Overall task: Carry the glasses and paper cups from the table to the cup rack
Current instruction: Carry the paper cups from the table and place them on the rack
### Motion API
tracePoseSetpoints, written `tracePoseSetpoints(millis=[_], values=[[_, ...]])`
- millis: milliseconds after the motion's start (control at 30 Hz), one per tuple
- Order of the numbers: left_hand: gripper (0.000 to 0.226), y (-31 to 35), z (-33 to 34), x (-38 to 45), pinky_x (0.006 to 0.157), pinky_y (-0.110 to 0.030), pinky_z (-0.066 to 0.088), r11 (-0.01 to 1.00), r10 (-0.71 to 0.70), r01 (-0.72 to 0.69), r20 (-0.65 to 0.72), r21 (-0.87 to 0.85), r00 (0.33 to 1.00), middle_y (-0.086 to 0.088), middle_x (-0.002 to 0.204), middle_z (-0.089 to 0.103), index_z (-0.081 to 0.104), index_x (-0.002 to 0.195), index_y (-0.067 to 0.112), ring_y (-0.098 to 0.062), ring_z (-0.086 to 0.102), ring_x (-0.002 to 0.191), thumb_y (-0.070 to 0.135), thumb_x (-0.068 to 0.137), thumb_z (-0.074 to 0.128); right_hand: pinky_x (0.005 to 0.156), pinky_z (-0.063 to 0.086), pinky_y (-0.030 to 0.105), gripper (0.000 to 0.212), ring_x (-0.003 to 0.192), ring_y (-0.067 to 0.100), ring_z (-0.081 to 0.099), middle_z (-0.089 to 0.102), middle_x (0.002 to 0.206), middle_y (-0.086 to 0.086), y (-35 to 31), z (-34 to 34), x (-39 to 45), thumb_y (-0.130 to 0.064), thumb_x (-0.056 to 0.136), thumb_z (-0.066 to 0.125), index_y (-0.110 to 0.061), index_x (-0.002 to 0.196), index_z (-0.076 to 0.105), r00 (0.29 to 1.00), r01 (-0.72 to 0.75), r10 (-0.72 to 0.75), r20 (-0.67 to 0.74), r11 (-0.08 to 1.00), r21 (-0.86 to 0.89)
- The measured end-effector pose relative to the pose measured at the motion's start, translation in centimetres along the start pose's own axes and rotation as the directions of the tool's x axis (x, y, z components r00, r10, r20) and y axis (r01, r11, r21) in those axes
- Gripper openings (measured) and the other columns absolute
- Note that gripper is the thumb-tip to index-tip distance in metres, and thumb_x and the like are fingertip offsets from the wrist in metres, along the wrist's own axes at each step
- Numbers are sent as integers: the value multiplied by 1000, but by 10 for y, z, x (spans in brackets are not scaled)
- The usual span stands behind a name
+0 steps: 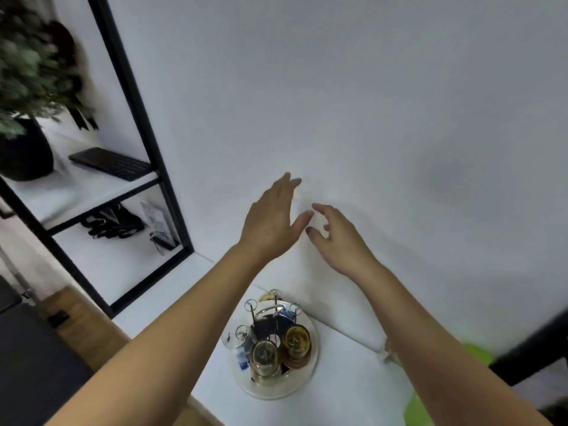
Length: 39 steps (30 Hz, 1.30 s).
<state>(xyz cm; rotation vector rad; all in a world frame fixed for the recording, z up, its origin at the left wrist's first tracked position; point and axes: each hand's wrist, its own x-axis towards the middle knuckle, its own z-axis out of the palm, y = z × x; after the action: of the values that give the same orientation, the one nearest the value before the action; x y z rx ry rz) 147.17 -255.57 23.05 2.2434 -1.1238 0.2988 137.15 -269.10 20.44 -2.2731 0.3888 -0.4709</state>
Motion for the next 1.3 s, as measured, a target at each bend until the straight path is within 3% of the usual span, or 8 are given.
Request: tracePoseSetpoints(millis=[100,200,500,700,800,1000,1200,1300], values=[[74,27,-47,9,121,-52,28,995,60,-74,-210,-61,976,7,172,8,22,161,30,-18,18,156,62,98,47,116,30,38,81,151,16,19,11,167,-11,-47,-35,3,-49,93,61,-40,157,12,972,197,-213,-100,969,-150],[74,45,-74,6,120,-55,28,992,74,-100,-304,-71,950,10,172,5,21,161,32,-13,13,157,63,99,45,98,44,36,92,149,17,22,-1,167,-19,-79,-50,-3,-52,88,65,-46,156,3,929,297,-339,-151,923,-246],[64,21,-79,-51,118,-36,32,970,-110,28,-336,-240,936,14,169,16,24,158,35,-2,21,152,60,102,42,89,53,35,67,134,12,42,31,152,-15,-103,-10,-29,-41,91,63,-35,149,31,897,413,-420,-135,907,-78],[61,-15,-119,-122,111,-29,38,912,-339,191,-405,-363,849,14,155,42,37,150,32,1,39,141,66,99,38,80,52,34,51,120,9,51,40,136,-18,-148,43,-51,-41,94,62,-31,140,42,874,485,-481,-69,873,48],[62,-33,-152,-185,102,-22,42,903,-407,264,-475,-340,780,13,144,51,42,147,27,6,48,129,66,99,40,79,50,30,44,109,7,54,45,129,-13,-185,85,-78,-36,94,63,-25,134,48,831,552,-555,-20,820,152],[58,-42,-211,-361,104,-35,48,816,-566,487,-600,-312,565,5,139,55,47,141,25,-8,54,129,64,98,41,85,54,36,41,111,12,55,49,129,-6,-254,183,-187,-33,95,63,-19,131,52,693,626,-699,177,705,333],[48,20,-248,-572,96,-21,48,672,-643,673,-693,-308,326,21,127,57,50,138,24,7,55,119,55,102,43,85,54,43,39,110,15,54,48,128,-6,-308,253,-370,-36,95,61,-23,131,52,422,647,-823,380,567,510],[50,73,-257,-677,97,-27,50,591,-642,738,-743,-325,188,11,131,58,51,138,21,0,57,118,54,101,43,89,52,43,38,112,15,55,48,125,-6,-327,269,-473,-36,95,61,-23,130,52,262,618,-854,449,506,602]])
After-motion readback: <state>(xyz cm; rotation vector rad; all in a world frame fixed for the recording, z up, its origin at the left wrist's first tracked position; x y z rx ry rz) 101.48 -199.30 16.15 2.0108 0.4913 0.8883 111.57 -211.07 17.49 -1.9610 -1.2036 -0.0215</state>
